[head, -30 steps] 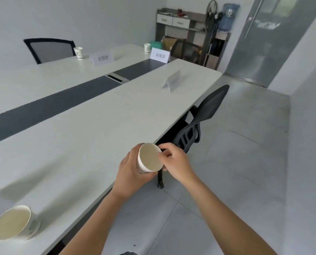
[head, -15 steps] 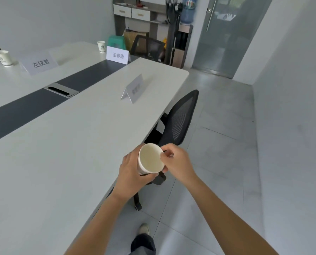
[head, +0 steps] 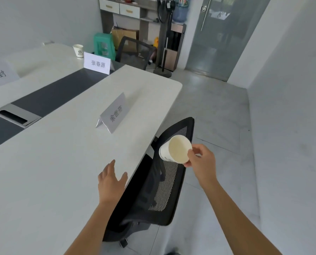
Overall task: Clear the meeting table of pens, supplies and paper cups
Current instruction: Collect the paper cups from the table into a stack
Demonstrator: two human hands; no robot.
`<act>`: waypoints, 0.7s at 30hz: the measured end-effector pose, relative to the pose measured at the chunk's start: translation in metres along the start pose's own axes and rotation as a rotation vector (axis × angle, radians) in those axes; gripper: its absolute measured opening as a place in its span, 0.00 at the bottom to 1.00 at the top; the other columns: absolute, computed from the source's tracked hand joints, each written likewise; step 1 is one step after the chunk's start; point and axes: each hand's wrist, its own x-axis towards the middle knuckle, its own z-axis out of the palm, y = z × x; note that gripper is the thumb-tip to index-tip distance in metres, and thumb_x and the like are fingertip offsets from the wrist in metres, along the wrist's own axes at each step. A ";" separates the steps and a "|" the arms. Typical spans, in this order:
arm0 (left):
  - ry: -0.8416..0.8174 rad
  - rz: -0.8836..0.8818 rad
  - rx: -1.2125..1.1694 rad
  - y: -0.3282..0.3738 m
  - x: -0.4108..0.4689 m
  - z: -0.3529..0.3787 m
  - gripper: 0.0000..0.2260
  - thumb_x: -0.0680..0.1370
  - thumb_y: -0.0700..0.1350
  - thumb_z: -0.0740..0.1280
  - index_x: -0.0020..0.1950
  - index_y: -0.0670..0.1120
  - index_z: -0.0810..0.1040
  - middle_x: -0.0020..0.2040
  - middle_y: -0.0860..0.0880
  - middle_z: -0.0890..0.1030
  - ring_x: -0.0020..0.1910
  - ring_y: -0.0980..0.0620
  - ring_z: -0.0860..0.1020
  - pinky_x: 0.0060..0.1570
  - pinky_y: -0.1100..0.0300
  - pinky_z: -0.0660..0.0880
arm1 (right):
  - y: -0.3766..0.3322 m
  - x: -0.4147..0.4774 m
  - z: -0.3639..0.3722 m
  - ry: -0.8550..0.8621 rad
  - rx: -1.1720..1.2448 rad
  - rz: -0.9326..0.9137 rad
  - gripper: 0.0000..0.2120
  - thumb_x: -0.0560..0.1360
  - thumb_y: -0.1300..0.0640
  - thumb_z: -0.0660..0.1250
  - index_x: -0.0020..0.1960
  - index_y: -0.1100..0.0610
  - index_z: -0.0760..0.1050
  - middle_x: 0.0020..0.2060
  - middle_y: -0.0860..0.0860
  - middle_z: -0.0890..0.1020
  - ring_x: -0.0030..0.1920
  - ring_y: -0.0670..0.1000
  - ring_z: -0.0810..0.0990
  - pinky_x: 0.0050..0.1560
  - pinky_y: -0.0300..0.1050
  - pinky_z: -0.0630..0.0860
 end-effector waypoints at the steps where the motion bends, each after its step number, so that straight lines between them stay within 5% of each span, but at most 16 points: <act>1: 0.016 -0.037 0.027 0.000 0.012 0.006 0.26 0.77 0.45 0.63 0.73 0.44 0.58 0.73 0.43 0.63 0.72 0.41 0.57 0.69 0.46 0.58 | 0.001 0.017 0.000 0.017 0.020 -0.001 0.05 0.74 0.64 0.62 0.47 0.56 0.73 0.39 0.47 0.77 0.25 0.46 0.78 0.26 0.33 0.77; 7: 0.119 -0.231 0.154 0.008 0.076 0.044 0.26 0.77 0.47 0.61 0.73 0.45 0.57 0.75 0.45 0.60 0.73 0.41 0.54 0.68 0.44 0.58 | 0.006 0.139 0.017 -0.019 0.116 -0.027 0.05 0.74 0.65 0.61 0.45 0.57 0.73 0.37 0.44 0.77 0.22 0.45 0.77 0.32 0.40 0.78; 10: 0.137 -0.391 0.205 0.016 0.097 0.066 0.27 0.78 0.49 0.59 0.74 0.47 0.54 0.76 0.46 0.56 0.74 0.42 0.51 0.69 0.45 0.56 | 0.009 0.204 0.031 -0.098 0.098 -0.053 0.04 0.74 0.65 0.61 0.45 0.59 0.73 0.36 0.45 0.77 0.21 0.44 0.77 0.27 0.34 0.77; 21: 0.001 -0.635 0.446 0.019 0.105 0.104 0.29 0.79 0.57 0.50 0.75 0.52 0.39 0.76 0.47 0.35 0.75 0.46 0.35 0.74 0.50 0.40 | 0.014 0.345 0.104 -0.384 -0.069 -0.050 0.06 0.71 0.68 0.59 0.44 0.60 0.72 0.31 0.48 0.76 0.18 0.40 0.75 0.32 0.39 0.78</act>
